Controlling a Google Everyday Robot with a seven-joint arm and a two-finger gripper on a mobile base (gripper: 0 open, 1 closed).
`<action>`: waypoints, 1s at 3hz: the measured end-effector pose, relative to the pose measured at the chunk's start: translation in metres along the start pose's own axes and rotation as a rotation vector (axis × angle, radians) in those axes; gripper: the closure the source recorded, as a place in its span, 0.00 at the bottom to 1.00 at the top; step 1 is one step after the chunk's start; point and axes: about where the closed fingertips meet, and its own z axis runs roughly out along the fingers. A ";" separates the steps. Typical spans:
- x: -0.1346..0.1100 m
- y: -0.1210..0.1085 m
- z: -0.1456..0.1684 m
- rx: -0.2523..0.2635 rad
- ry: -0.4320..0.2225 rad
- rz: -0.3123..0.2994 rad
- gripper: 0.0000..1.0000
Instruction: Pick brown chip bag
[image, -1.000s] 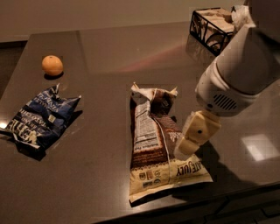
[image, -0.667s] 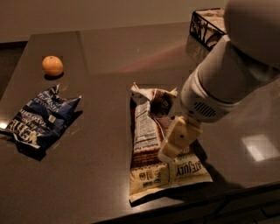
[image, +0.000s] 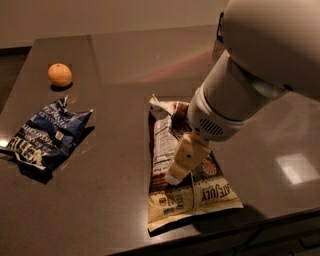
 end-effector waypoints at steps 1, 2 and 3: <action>-0.003 0.007 0.013 -0.016 0.039 -0.014 0.00; -0.003 0.010 0.025 -0.031 0.071 -0.032 0.00; -0.002 0.005 0.030 -0.035 0.085 -0.032 0.17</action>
Offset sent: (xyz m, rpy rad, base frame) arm 0.0021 0.0176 -0.0411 -0.0879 0.0900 0.0501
